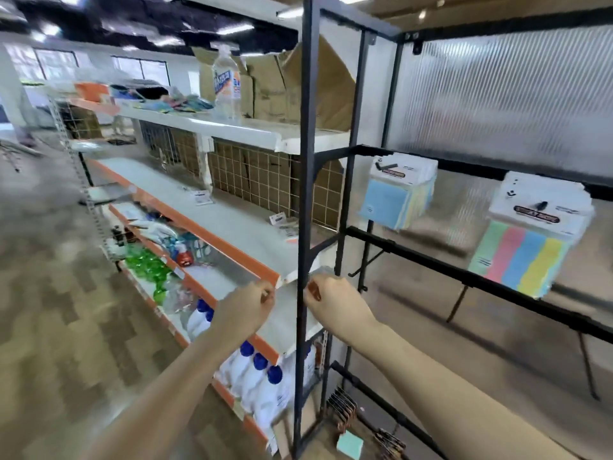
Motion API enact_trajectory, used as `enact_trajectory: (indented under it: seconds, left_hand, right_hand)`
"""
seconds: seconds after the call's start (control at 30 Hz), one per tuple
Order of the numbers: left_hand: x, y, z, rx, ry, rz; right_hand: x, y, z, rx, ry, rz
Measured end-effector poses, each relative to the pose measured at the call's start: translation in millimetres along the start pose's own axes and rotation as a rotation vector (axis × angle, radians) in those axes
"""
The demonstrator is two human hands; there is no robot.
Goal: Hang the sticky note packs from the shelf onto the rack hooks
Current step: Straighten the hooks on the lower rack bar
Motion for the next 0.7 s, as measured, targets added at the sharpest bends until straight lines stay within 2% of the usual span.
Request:
enact_trajectory:
  seconds: [0.2, 0.7]
  left_hand:
    - [17, 18, -85, -0.031, 0.102, -0.038]
    - [95, 14, -212, 0.016, 0.255, -0.016]
  right_hand:
    - [65, -61, -50, -0.024, 0.023, -0.058]
    - [210, -157, -105, 0.060, 0.088, -0.098]
Point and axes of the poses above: each hand's wrist, its own x-axis towards the middle knuckle, its own y-axis out of the back of the hand, z = x × y, the point moved 7 cm from there along x, towards the middle knuckle, and after that the axes turned 1 degree about -z, right-handed, at the moved point
